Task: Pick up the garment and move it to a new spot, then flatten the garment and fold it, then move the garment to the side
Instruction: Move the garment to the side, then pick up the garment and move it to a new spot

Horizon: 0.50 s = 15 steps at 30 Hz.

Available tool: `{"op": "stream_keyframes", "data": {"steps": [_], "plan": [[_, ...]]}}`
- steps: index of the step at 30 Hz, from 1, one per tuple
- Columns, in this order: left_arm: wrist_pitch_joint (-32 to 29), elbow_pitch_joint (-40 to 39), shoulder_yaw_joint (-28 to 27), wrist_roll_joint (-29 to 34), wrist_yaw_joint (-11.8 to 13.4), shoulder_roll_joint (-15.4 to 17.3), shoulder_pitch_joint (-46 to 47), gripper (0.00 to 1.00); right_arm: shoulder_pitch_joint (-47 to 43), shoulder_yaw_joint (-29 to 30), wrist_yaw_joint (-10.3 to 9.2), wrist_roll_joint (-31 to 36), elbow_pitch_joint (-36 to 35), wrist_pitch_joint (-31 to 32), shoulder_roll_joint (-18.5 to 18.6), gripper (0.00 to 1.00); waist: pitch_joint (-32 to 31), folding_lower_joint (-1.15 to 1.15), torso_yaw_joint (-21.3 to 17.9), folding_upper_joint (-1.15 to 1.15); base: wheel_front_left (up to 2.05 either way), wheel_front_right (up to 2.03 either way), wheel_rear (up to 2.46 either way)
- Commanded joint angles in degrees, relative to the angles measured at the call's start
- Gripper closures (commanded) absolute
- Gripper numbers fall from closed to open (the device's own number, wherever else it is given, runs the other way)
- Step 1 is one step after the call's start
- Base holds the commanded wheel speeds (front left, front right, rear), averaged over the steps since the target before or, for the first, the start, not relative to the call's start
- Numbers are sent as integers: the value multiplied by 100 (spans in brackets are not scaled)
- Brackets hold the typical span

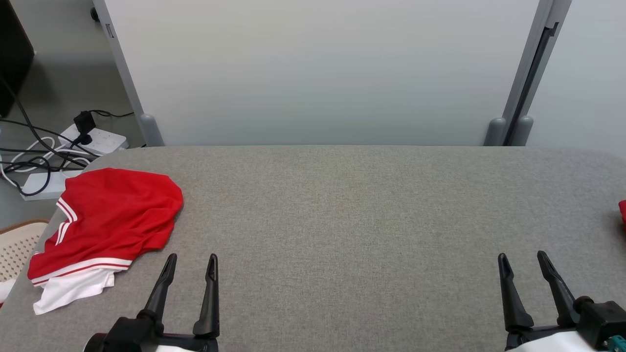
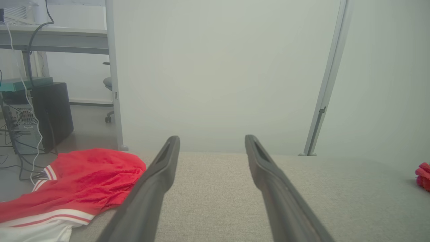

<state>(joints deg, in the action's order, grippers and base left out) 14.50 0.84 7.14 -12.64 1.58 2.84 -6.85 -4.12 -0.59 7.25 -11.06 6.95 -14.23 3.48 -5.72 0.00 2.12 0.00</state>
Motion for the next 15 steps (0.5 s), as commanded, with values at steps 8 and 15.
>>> {"op": "stream_keyframes", "data": {"steps": [8,15], "plan": [[50,-49,-186,64,-36,4,157,0,115,-185,24,-20,-133,-76,31,0,-5,0,38,0,0,0,0],[50,71,-193,154,-2,4,180,0,100,-292,24,-77,-166,-77,32,0,-32,0,273,0,0,0,0]]}}
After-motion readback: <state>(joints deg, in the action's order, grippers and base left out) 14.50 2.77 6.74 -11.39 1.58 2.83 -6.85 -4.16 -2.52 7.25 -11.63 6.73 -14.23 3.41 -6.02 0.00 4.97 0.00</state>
